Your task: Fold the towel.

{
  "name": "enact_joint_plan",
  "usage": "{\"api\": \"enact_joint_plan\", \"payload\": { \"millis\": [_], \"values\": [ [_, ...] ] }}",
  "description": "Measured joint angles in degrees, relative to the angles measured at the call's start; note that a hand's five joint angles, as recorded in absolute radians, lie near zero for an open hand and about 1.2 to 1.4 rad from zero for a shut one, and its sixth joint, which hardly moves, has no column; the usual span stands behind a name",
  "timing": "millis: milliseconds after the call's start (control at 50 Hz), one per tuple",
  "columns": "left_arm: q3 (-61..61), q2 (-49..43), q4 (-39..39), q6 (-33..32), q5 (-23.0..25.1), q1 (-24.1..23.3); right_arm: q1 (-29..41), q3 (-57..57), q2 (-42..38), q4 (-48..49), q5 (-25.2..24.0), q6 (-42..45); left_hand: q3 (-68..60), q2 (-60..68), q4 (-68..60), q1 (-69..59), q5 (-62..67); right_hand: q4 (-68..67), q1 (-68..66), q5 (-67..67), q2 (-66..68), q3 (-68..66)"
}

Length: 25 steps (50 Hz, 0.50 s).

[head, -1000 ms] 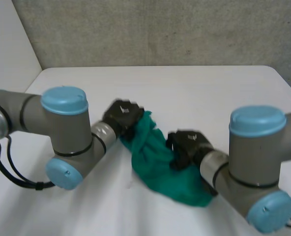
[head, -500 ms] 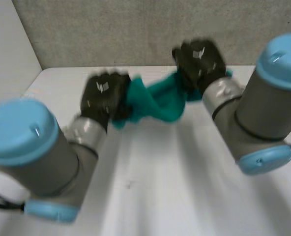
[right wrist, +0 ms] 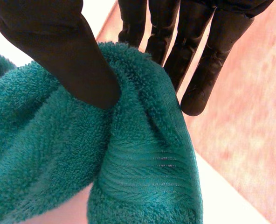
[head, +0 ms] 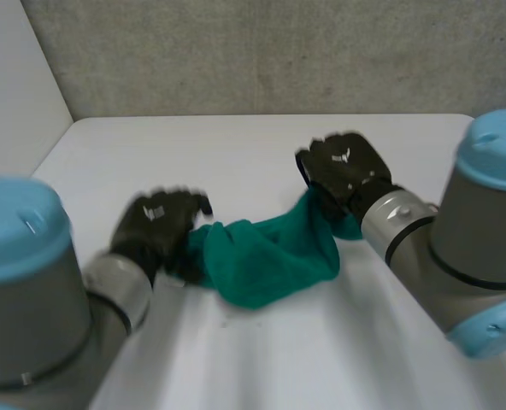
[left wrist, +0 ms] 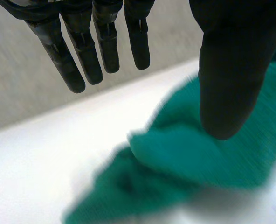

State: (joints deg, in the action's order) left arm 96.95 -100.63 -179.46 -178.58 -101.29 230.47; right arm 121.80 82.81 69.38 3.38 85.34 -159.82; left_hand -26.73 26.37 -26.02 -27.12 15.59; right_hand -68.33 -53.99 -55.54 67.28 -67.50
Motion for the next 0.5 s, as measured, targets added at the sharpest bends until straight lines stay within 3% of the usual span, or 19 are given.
{"api": "enact_joint_plan", "payload": {
  "millis": [20, 40, 60, 140, 260, 400, 440, 480, 500],
  "values": [
    [-4.4, 0.6, -0.2, -0.2, 1.9, 3.0, 0.1, 1.1, 3.8, 1.1, -3.0, 0.1, 0.0, 0.0, 0.0, 0.0, 0.0, 0.0, 0.0, 0.0, 0.0, 0.0],
    [-4.4, 0.6, -0.2, -0.2, 1.9, 3.0, 0.1, 1.1, 3.8, 1.1, -3.0, 0.1, 0.0, 0.0, 0.0, 0.0, 0.0, 0.0, 0.0, 0.0, 0.0, 0.0],
    [-7.4, 0.1, -0.5, -0.4, 3.8, 4.5, 0.2, 2.0, 7.6, 2.2, -6.0, 0.2, 0.0, 0.0, 0.0, 0.0, 0.0, 0.0, 0.0, 0.0, 0.0, 0.0],
    [-13.8, -3.8, -0.8, -0.9, 9.2, 6.7, 0.3, 2.9, 12.3, 3.2, -8.8, 0.3, 0.0, 0.0, 0.0, 0.0, 0.0, 0.0, 0.0, 0.0, 0.0, -0.2],
    [-20.7, -12.1, 0.7, -2.6, 17.5, 9.3, 0.3, 3.8, 15.9, 3.6, -9.8, 0.2, 0.0, 0.0, 0.0, 0.0, 0.0, 0.0, 0.0, 0.0, 0.0, -0.2],
    [-24.0, -21.3, 8.7, -7.5, 30.8, 11.8, 0.1, 4.7, 17.6, 4.0, -9.7, 0.3, -0.9, 1.2, -1.1, -0.9, 1.2, 0.0, 0.0, 0.0, 0.0, -0.2],
    [-24.2, -22.2, 9.8, -8.4, 32.4, 11.9, 0.0, 4.7, 17.6, 4.1, -9.7, 0.3, -2.1, 2.3, -2.6, -2.2, 2.9, 0.0, 0.0, 0.0, 0.0, -0.2],
    [-24.6, -24.7, 12.9, -12.2, 36.0, 12.2, -0.4, 4.5, 16.8, 4.2, -9.6, 0.4, -22.5, 22.9, -22.4, -23.9, 22.4, 0.0, 0.0, 0.0, 0.0, -0.2],
    [-24.7, -24.9, 13.1, -12.6, 36.0, 12.2, -0.4, 4.4, 16.6, 4.3, -9.6, 0.4, -27.7, 28.1, -27.5, -28.9, 27.4, 0.0, 0.0, 0.0, 0.0, -0.2]
  ]
}}
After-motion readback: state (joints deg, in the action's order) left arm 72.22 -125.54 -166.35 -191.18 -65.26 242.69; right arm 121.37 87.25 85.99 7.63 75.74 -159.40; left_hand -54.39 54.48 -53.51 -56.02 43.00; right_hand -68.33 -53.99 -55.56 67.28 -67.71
